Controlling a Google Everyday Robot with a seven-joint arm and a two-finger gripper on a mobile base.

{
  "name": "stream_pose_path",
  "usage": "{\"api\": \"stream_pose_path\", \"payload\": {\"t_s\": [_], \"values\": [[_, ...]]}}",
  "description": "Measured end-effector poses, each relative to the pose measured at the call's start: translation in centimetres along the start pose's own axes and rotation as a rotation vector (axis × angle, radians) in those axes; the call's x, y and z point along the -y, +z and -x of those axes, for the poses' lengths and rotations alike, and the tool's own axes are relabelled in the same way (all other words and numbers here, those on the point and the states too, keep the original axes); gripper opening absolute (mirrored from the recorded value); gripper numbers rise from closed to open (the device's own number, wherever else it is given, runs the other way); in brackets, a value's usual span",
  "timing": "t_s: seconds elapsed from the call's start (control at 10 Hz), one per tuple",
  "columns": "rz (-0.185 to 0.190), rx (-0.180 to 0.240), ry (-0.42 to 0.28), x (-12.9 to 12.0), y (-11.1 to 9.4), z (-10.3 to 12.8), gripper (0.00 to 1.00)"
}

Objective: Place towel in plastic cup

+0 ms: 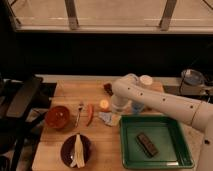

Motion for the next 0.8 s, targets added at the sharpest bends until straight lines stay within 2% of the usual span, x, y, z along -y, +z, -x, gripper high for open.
{"api": "stream_pose_path", "payload": {"t_s": [0.3, 0.5, 0.8], "values": [[-0.056, 0.083, -0.025, -0.1, 1.3, 0.9, 0.65], [-0.069, 0.111, -0.057, 0.0, 1.9, 1.6, 0.65], [-0.062, 0.141, -0.110, 0.2, 3.9, 3.0, 0.65]]}}
